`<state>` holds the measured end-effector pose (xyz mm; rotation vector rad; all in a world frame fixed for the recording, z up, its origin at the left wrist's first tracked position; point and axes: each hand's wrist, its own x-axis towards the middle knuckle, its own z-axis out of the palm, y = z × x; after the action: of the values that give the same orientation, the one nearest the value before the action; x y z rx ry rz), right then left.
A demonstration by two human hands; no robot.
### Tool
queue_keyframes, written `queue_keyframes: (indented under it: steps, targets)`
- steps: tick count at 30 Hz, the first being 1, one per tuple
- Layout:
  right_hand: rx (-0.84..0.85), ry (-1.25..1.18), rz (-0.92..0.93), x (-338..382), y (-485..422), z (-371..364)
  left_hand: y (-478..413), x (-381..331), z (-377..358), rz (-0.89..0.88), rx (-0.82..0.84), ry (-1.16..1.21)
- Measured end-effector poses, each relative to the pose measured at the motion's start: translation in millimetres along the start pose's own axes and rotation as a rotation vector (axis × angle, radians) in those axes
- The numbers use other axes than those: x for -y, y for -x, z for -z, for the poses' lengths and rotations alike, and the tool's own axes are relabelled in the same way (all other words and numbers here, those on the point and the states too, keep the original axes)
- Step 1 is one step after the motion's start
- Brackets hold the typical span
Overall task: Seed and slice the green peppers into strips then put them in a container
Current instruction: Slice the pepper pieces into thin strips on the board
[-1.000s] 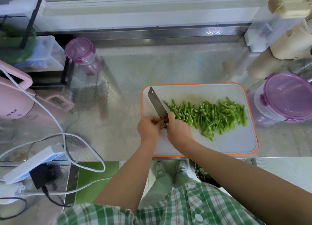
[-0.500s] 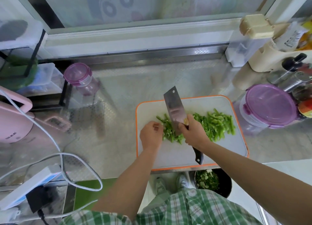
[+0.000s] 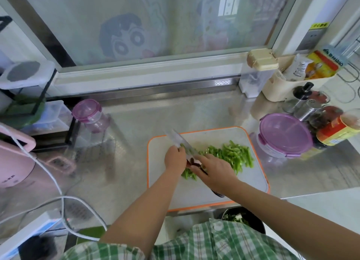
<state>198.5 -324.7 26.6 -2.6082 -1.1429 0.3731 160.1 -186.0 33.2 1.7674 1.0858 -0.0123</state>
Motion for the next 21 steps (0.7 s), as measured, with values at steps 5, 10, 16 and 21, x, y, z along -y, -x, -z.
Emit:
queue_keyframes:
  steps: [5, 10, 16, 21]
  targets:
    - [0.049, -0.365, 0.159, -14, -2, -2, -27, 28, -20, 0.052, 0.029, 0.261]
    - [0.192, -0.371, 0.191, -12, -4, -14, 10, 3, -10, 0.048, 0.044, 0.317]
    - [0.266, -0.175, 0.006, -28, -3, -24, 9, 24, -16, 0.069, 0.05, 0.206]
    - [0.184, -0.205, 0.055, -27, -8, -13, 23, 6, -1, 0.066, 0.045, 0.173]
